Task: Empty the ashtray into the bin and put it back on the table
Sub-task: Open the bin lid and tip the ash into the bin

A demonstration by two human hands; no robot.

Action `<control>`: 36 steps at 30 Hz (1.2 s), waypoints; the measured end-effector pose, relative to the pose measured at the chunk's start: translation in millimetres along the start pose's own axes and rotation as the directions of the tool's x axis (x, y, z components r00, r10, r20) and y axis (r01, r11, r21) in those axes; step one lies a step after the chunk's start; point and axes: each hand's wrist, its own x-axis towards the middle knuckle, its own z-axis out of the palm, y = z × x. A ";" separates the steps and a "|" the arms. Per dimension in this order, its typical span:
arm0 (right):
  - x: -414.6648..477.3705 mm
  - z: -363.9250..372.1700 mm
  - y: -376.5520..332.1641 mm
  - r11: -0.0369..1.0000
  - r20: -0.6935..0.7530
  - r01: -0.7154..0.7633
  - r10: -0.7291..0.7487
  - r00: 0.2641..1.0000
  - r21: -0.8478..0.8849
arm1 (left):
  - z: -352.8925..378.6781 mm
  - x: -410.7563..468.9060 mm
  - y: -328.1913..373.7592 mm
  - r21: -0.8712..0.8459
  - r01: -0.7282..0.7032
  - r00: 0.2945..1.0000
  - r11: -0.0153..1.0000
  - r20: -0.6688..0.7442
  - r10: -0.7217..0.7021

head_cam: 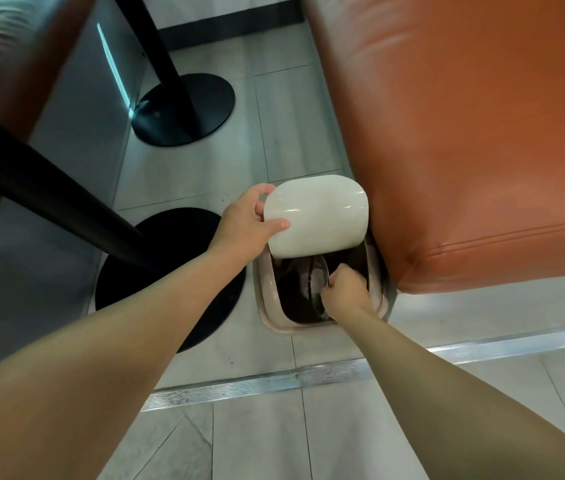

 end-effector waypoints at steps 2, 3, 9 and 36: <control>-2.3 1.4 3.3 0.959 0.044 0.167 -0.162 0.986 -0.230 | 0.1 -1.7 -0.6 0.000 -0.007 1.000 1.000 -0.006 0.007; -3.2 2.2 4.7 0.910 0.071 0.256 -0.246 0.967 -0.328 | 0.3 -2.8 -0.9 0.001 -0.011 1.000 1.000 -0.009 0.011; -1.6 0.1 11.6 0.650 0.221 0.499 -0.464 0.858 -0.573 | 0.3 -7.5 -0.5 0.005 -0.030 0.999 1.000 -0.015 0.030; -81.8 -89.5 -16.2 0.583 0.017 -0.044 0.052 0.998 0.811 | -7.3 -83.4 44.7 -0.195 0.256 0.965 0.947 0.002 -0.261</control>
